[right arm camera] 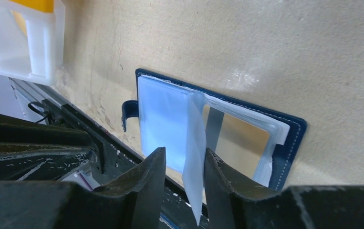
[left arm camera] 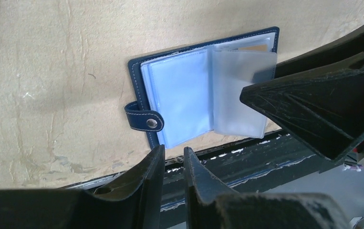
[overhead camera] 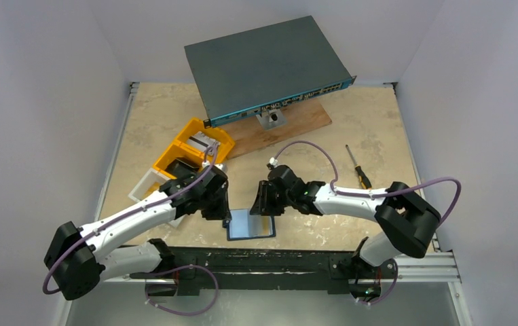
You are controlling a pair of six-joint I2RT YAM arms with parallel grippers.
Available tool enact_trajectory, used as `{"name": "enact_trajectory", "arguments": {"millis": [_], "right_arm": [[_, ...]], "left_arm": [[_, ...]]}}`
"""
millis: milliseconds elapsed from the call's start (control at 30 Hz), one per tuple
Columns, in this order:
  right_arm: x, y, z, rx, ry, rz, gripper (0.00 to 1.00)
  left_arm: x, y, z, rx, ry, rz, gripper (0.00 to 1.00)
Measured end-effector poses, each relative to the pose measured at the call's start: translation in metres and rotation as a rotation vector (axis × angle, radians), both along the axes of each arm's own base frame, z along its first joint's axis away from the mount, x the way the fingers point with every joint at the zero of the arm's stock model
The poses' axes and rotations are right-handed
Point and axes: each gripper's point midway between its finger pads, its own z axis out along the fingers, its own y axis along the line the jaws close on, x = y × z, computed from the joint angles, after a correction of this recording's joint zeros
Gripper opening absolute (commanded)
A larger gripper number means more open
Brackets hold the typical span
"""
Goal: Take the credit cards out of the card holder
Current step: Remove the credit card from the card holder.
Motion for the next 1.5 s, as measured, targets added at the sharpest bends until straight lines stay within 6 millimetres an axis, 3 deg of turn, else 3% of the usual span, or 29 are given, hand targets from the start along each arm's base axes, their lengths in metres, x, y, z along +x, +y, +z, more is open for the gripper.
{"name": "enact_trajectory", "arguments": {"millis": [400,533,800,1000,1200,1367,1500], "right_arm": [[-0.004,0.025,-0.011,-0.013,0.03,0.051,0.54],[-0.004,0.037,-0.004,0.002,0.019,0.069,0.58],[-0.006,0.057,0.009,0.038,0.0,0.095,0.59],[-0.01,0.063,-0.019,0.009,0.054,0.105,0.59],[-0.01,0.067,-0.016,0.031,0.059,0.108,0.61],[-0.007,0.057,-0.002,0.027,0.039,0.079,0.62],[0.003,0.035,0.032,0.056,-0.025,0.014,0.59]], "left_arm": [[-0.005,0.006,0.005,-0.007,-0.008,0.004,0.2],[-0.006,0.007,0.011,-0.024,-0.024,0.004,0.2],[-0.011,0.012,0.023,-0.055,-0.05,0.003,0.19],[-0.016,0.009,0.024,-0.081,-0.037,-0.01,0.19],[-0.021,-0.002,0.025,-0.134,-0.009,-0.033,0.19],[-0.02,-0.018,0.02,-0.187,0.028,-0.045,0.18],[-0.018,-0.032,0.008,-0.213,0.075,-0.045,0.16]]}}
